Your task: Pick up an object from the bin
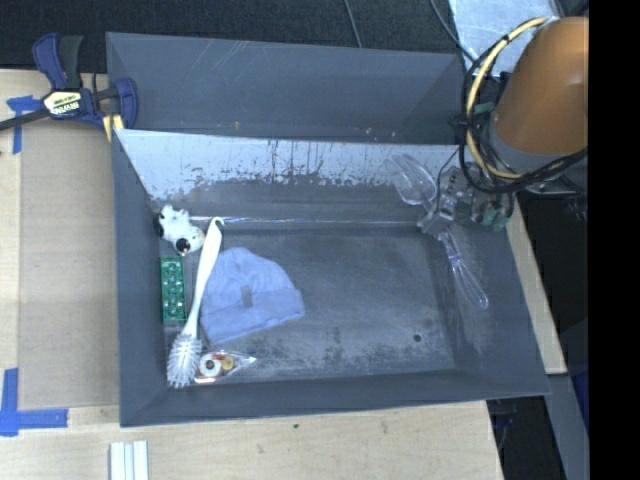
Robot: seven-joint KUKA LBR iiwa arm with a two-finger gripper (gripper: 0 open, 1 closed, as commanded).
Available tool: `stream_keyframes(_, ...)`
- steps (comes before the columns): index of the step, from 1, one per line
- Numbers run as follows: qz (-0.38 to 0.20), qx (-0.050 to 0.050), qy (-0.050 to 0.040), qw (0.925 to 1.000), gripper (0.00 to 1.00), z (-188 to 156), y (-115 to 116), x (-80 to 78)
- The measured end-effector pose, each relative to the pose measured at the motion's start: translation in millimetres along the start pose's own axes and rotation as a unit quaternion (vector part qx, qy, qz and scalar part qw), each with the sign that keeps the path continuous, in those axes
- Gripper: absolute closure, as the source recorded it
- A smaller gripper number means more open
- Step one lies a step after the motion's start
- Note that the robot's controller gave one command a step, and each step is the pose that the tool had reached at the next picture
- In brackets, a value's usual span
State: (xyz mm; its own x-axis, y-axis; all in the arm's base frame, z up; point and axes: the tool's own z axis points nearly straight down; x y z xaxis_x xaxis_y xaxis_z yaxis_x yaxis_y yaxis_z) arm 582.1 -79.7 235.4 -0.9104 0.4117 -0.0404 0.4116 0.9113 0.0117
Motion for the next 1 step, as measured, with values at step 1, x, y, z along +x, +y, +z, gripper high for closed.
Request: stream_keyframes(1,0.000,-0.002,-0.0056,1.0000,1.00,-15.7,-1.2,-9.5)
